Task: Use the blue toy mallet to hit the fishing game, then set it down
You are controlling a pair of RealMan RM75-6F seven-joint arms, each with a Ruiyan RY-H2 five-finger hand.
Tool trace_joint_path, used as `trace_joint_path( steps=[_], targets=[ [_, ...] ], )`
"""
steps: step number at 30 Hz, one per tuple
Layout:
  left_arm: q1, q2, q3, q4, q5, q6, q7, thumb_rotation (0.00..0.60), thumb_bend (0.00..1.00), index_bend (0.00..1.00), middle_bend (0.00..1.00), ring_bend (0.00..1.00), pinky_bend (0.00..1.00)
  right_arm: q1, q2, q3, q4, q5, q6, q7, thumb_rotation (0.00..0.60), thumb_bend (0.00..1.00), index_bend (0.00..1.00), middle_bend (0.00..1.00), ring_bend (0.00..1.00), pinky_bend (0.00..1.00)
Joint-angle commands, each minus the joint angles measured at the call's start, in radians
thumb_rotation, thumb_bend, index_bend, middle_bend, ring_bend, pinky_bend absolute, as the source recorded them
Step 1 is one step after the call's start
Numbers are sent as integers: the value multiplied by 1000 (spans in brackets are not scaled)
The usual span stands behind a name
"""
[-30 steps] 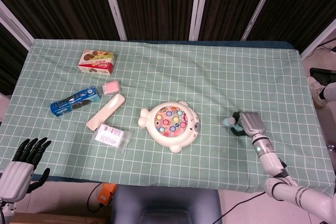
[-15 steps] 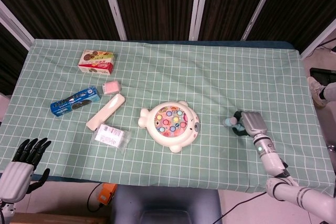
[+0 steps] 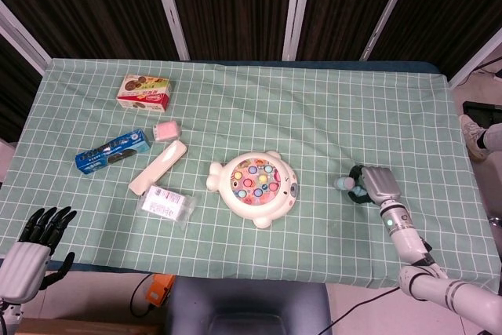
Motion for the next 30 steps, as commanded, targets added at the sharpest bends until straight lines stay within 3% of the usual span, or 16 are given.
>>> trace_joint_path(
  steps=[1,30],
  targets=[
    [0,0,0,0,0,0,0,600,413,0,75,7,19,0,-2,1,2,2,0,0,600,427,536,504,654,671],
    [-3,-1,-2,0,-2,-4,2,600,413,0,75,9,19,-7,-8,10,27,-1,3,17,600,313,491,470,648,667]
  ],
)
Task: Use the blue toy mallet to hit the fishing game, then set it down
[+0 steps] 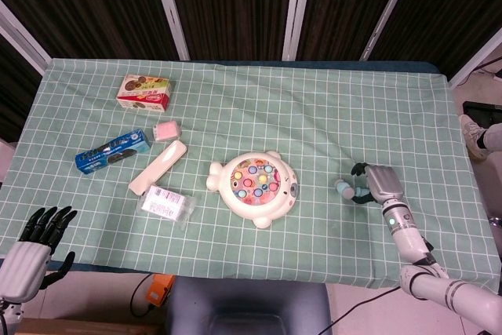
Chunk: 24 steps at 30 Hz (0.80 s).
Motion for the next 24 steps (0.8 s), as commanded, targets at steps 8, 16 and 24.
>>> trace_joint_path(
  steps=[8,16,24],
  targets=[
    [0,0,0,0,0,0,2,600,413,0,75,9,18,-3,-3,8,5,1,2,16,600,311,492,470,648,667],
    [1,-1,0,-1,-2,0,3,600,413,0,75,9,19,-1,-5,23,15,9,0,34,600,311,492,469,648,667],
    [1,-2,0,-1,-1,1,4,600,413,0,75,9,19,-1,2,29,13,11,-1,42,600,310,492,469,648,667]
  ],
)
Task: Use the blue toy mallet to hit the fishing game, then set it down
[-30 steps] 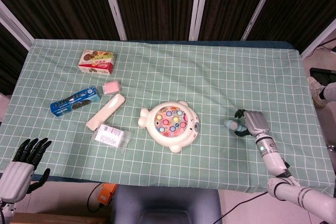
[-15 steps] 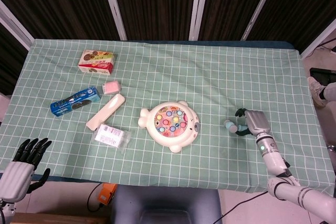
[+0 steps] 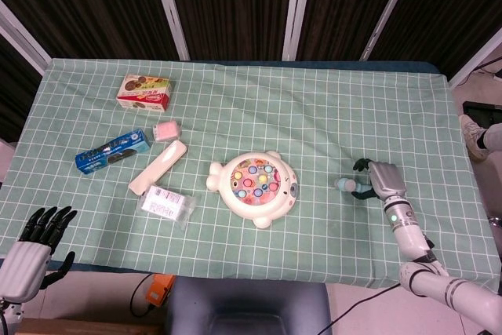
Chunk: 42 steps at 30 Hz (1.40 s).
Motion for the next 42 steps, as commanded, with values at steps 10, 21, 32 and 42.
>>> trace_joint_path(
  steps=[10,21,32,42],
  targets=[
    [1,-1,1,0,2,1,1,600,413,0,75,9,19,1,10,11,3,15,-8,8,600,311,490,468,648,667],
    [3,0,2,1,4,6,-2,600,413,0,76,9,19,-14,40,11,-36,-3,18,21,600,311,481,461,643,663],
    [6,0,4,0,13,13,-1,600,414,0,76,9,19,-125,230,-58,-319,-216,218,78,600,297,228,233,306,501],
    [12,-2,-3,10,14,37,-18,600,413,0,41,9,19,-402,347,-220,-525,-536,681,-22,600,294,46,10,27,145]
  ],
)
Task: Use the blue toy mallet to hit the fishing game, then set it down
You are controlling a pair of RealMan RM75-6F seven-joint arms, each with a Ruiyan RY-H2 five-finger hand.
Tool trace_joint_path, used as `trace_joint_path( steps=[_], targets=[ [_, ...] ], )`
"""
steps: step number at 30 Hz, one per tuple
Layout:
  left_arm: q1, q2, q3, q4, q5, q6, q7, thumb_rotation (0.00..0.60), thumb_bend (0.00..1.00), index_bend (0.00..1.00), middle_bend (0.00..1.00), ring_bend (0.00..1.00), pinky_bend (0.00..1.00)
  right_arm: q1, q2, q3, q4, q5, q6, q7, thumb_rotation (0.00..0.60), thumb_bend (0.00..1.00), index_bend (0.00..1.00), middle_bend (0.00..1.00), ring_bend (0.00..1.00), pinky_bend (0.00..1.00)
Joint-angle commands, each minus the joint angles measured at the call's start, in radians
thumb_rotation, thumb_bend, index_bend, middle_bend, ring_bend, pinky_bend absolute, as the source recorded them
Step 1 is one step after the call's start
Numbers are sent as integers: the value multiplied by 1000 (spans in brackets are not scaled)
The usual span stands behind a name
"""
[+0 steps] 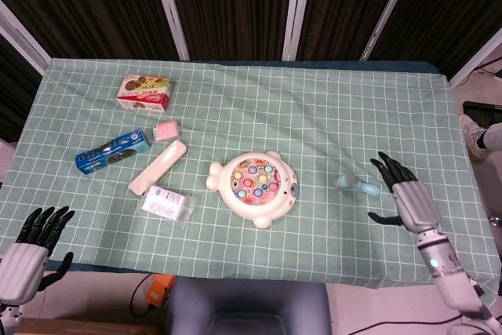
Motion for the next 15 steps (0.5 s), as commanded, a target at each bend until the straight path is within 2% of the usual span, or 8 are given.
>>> trace_joint_path(
  steps=[1,3,6,15],
  targets=[
    [1,1,-1,4,1,3,-9,600,413,0,38,9,19,-187,3,-106,-37,-166,275,-116,600,294,44,3,17,124],
    [1,2,0,5,4,6,-11,600,413,0,38,9,19,-241,-47,-129,19,-185,337,-146,600,294,29,0,2,63],
    [2,2,3,8,17,14,-12,600,413,0,37,7,19,-264,-64,-155,51,-214,343,-212,600,295,6,0,0,5],
    [6,-5,2,15,22,23,-6,600,414,0,37,0,18,-272,-76,-149,53,-225,318,-228,600,294,0,0,0,0]
  ],
)
